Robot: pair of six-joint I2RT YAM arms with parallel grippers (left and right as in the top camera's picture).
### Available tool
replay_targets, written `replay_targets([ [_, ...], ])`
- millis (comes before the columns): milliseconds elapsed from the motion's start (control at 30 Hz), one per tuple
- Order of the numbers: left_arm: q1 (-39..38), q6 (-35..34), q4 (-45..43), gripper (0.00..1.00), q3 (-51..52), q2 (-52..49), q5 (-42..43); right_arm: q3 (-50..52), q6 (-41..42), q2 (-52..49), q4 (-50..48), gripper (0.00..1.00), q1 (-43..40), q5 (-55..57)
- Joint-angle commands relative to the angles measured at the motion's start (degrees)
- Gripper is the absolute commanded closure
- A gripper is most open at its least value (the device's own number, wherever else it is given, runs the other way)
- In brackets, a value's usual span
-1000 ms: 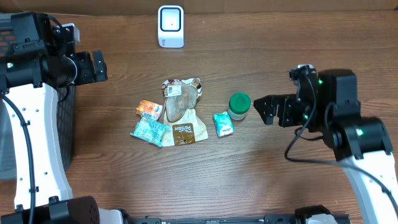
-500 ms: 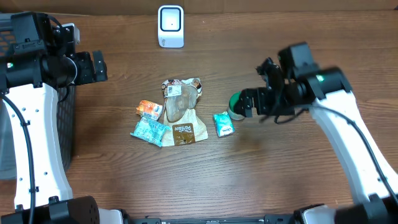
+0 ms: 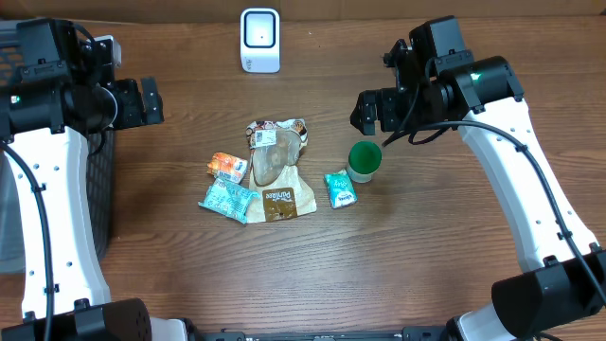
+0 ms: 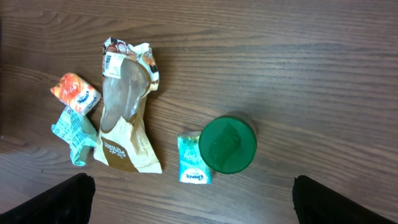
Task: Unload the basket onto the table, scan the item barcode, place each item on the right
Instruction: 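Move the right gripper over the green-capped jar, then lower the right gripper around the jar and close on it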
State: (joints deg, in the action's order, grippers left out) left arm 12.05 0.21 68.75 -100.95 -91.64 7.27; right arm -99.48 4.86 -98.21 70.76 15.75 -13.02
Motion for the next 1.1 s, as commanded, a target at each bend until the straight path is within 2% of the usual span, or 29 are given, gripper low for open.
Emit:
replay_targets([
  [0,-0.07,0.94,0.00,0.00,-1.53,0.24,-0.22,-0.87,-2.05,-0.31,-0.31,0.00,0.70,1.05],
  [233,-0.07,0.94,-0.02,0.01,-1.53,0.24,-0.22,1.77,-2.08,-2.05,0.94,0.00,3.61,6.19],
  [333,-0.07,0.94,-0.02,0.00,-1.53,0.24,-0.22,1.77,5.18,-3.91,0.90,0.00,4.72,8.52],
  [500,-0.07,0.92,-0.02,0.00,-1.53,0.24,-0.20,1.88,22.49,-6.47,2.45,0.00,4.92,11.98],
  [633,-0.07,0.94,-0.02,0.01,-1.53,0.24,-0.22,3.17,28.33,-7.85,2.05,0.03,4.92,13.44],
  [800,-0.07,0.92,-0.02,0.00,-1.53,0.24,-0.22,6.29,30.14,-8.26,0.09,0.07,4.96,12.31],
  [1067,-0.07,0.92,-0.02,0.00,-1.53,0.24,-0.20,10.40,31.15,-8.28,-5.49,0.07,5.20,12.33],
])
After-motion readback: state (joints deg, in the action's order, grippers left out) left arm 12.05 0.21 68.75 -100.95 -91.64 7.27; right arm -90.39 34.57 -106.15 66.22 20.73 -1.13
